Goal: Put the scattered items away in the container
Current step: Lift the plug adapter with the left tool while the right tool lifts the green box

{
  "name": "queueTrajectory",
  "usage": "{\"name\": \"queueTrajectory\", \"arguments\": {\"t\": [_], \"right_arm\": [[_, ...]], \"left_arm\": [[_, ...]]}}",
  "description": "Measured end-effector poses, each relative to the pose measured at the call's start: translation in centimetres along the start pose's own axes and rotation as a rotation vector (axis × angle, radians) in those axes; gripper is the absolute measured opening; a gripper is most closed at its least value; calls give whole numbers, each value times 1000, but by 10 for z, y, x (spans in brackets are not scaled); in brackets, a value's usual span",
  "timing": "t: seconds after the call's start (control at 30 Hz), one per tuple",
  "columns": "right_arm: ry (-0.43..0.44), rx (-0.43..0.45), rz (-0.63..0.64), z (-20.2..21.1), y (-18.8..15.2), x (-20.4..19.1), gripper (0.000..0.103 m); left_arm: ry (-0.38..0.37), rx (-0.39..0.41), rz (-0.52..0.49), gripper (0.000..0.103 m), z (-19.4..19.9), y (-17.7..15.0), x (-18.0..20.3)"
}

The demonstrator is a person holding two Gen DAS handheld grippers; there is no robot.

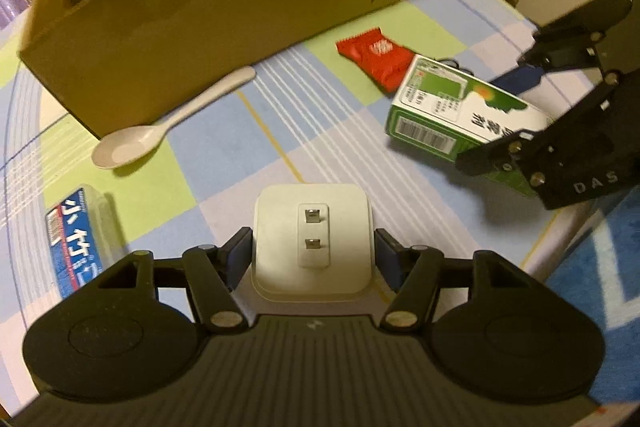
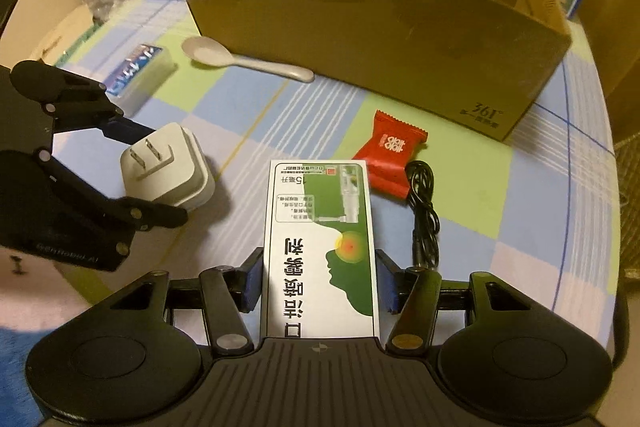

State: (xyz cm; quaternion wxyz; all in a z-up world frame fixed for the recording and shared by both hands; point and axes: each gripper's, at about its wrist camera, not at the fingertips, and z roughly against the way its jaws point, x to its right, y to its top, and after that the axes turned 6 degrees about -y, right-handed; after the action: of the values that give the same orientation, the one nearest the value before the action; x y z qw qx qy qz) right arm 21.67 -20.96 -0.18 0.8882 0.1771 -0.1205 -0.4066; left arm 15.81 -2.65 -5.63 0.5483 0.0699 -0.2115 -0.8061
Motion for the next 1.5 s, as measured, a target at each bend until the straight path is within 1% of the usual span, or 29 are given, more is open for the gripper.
{"name": "queueTrajectory", "arguments": {"t": [0.37,0.5,0.8,1.07,1.3,1.5], "right_arm": [[-18,55,-25,45,-11,-6,52],[-7,77,-47,58,-11,-5,52],[-11,130,-33,85,-7,-12,52],[-16,156,-29,96,-1,-11,52],[-32,162,-33,100,6,-3,52],[-56,182,-42,104,26,11,52]], "left_arm": [[13,56,23,60,41,-7,14],[27,79,29,60,60,-7,16],[48,118,64,60,90,-3,13],[70,131,66,60,104,-6,14],[78,136,66,60,107,-5,11],[87,146,76,60,109,6,4]]}}
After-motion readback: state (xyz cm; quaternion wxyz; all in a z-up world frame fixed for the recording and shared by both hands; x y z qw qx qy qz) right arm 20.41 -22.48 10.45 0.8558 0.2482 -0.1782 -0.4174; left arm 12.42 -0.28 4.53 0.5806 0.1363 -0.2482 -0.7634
